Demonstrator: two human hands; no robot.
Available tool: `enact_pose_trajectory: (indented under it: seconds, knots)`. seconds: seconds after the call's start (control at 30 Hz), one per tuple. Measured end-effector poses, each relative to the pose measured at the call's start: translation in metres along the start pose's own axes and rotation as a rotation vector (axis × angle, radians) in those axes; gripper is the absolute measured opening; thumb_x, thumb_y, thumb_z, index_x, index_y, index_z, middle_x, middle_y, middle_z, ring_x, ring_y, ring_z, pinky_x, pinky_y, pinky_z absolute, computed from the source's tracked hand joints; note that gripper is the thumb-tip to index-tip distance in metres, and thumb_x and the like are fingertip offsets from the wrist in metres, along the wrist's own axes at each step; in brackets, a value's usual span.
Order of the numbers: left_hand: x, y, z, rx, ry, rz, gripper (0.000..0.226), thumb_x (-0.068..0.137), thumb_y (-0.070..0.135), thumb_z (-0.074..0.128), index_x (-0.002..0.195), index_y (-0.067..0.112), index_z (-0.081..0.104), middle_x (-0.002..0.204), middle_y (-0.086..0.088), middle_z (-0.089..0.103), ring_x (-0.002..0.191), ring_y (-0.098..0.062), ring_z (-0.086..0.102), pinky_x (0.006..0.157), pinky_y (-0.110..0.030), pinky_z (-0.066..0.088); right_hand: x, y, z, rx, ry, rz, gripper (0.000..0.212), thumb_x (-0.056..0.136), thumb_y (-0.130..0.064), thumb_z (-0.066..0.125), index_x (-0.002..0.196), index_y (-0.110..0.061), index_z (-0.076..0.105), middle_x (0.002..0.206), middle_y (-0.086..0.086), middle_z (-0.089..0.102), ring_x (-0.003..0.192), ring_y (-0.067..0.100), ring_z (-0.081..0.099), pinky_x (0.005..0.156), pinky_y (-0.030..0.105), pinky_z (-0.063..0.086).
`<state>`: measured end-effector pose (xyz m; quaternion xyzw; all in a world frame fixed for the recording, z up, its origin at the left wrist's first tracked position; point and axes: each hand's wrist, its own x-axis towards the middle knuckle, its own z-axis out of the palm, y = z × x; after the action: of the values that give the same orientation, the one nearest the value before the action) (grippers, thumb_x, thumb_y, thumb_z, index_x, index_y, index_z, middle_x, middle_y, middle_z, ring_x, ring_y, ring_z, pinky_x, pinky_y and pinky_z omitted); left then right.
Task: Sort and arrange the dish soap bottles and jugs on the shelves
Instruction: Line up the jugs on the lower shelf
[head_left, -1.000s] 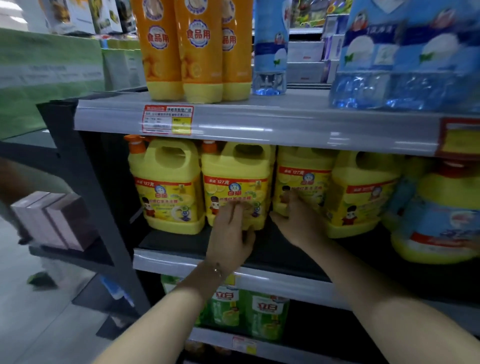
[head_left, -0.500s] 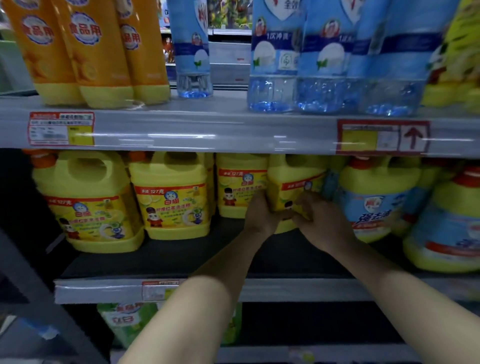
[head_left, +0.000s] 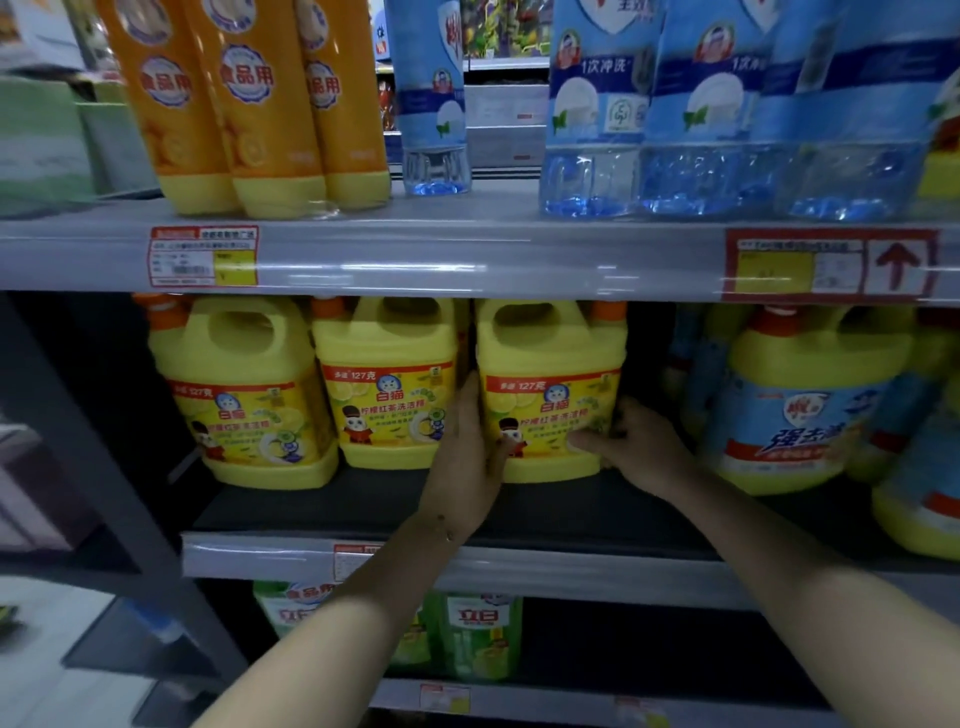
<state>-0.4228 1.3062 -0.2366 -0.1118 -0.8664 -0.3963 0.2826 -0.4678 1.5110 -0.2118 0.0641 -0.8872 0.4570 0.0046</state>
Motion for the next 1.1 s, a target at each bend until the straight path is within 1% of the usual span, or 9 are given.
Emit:
enact_pose_trajectory:
  seconds: [0.13,0.23,0.37,0.43,0.53,0.63,0.77,0.9,1.1]
  knots:
    - [-0.001,-0.008,-0.002,0.692,0.109,0.172,0.088,0.085,0.033,0.07,0.152,0.019,0.017,0.159,-0.011,0.013,0.147,-0.032,0.01,0.111,-0.059,0.018,0.009,-0.009,0.027,-0.055,0.081,-0.038,0.06,0.079,-0.038,0.074,0.121,-0.006,0.047,0.118,0.011,0.062,0.103,0.026,0.06,0.074,0.029,0.044]
    - [0.009,-0.015,-0.009,0.84,0.039,0.197,0.094,0.085,0.043,0.067,0.152,0.025,0.004,0.16,-0.004,0.004,0.147,-0.029,0.001,0.107,-0.061,0.006,0.012,-0.009,0.037,-0.078,0.15,-0.042,0.059,0.078,-0.041,0.075,0.117,-0.005,0.048,0.114,0.013,0.064,0.101,0.029,0.062,0.07,0.029,0.044]
    - [0.011,-0.014,-0.008,0.872,0.032,0.15,0.096,0.086,0.044,0.065,0.151,0.025,-0.003,0.16,-0.004,0.002,0.145,-0.03,-0.005,0.109,-0.058,0.004,0.01,-0.01,0.039,-0.09,0.18,-0.036,0.059,0.078,-0.043,0.074,0.115,-0.005,0.047,0.113,0.014,0.063,0.101,0.03,0.062,0.067,0.027,0.041]
    - [0.008,-0.008,-0.006,0.846,0.063,0.149,0.092,0.083,0.036,0.071,0.151,0.02,0.012,0.159,-0.011,0.016,0.145,-0.036,0.008,0.11,-0.059,0.014,0.007,-0.012,0.038,-0.096,0.162,-0.029,0.06,0.079,-0.044,0.073,0.117,-0.005,0.047,0.113,0.014,0.063,0.102,0.03,0.061,0.068,0.028,0.042]
    - [0.002,0.001,0.0,0.766,0.105,0.306,0.073,0.073,0.005,0.073,0.139,0.011,0.043,0.148,-0.022,0.04,0.137,-0.046,0.035,0.106,-0.059,0.035,-0.004,-0.013,0.03,-0.264,0.154,-0.041,0.047,0.083,-0.052,0.063,0.105,-0.012,0.052,0.098,0.007,0.064,0.09,0.028,0.064,0.06,0.029,0.044]
    - [-0.003,0.011,0.011,0.596,-0.022,0.519,0.06,0.065,-0.005,0.07,0.124,0.005,0.06,0.14,-0.021,0.043,0.128,-0.039,0.039,0.099,-0.052,0.044,-0.02,-0.01,0.011,-0.468,0.166,-0.122,0.034,0.087,-0.052,0.053,0.094,-0.019,0.055,0.089,0.001,0.064,0.078,0.021,0.062,0.054,0.027,0.044]
    - [-0.003,0.04,0.033,0.412,-0.233,0.548,0.052,0.066,-0.002,0.075,0.117,0.001,0.063,0.121,-0.022,0.059,0.106,-0.037,0.059,0.084,-0.043,0.054,-0.041,-0.004,-0.027,-0.581,0.261,-0.272,0.029,0.089,-0.043,0.053,0.1,-0.016,0.06,0.096,0.005,0.066,0.086,0.025,0.063,0.062,0.029,0.047]
    - [0.002,0.079,0.047,0.323,-0.28,0.532,0.039,0.076,0.003,0.069,0.114,0.004,0.064,0.103,-0.014,0.063,0.086,-0.03,0.063,0.069,-0.03,0.048,-0.058,-0.003,-0.07,-0.613,0.29,-0.384,0.026,0.089,-0.039,0.055,0.1,-0.017,0.061,0.099,0.005,0.066,0.089,0.027,0.063,0.063,0.032,0.045]
    - [0.025,0.152,0.038,0.381,-0.243,0.367,0.034,0.091,0.033,0.055,0.124,0.026,0.052,0.115,0.0,0.063,0.092,-0.021,0.063,0.069,-0.029,0.051,-0.093,-0.023,-0.135,-0.688,0.326,-0.597,0.021,0.085,-0.039,0.06,0.095,-0.02,0.065,0.082,0.0,0.066,0.072,0.021,0.063,0.055,0.024,0.039]
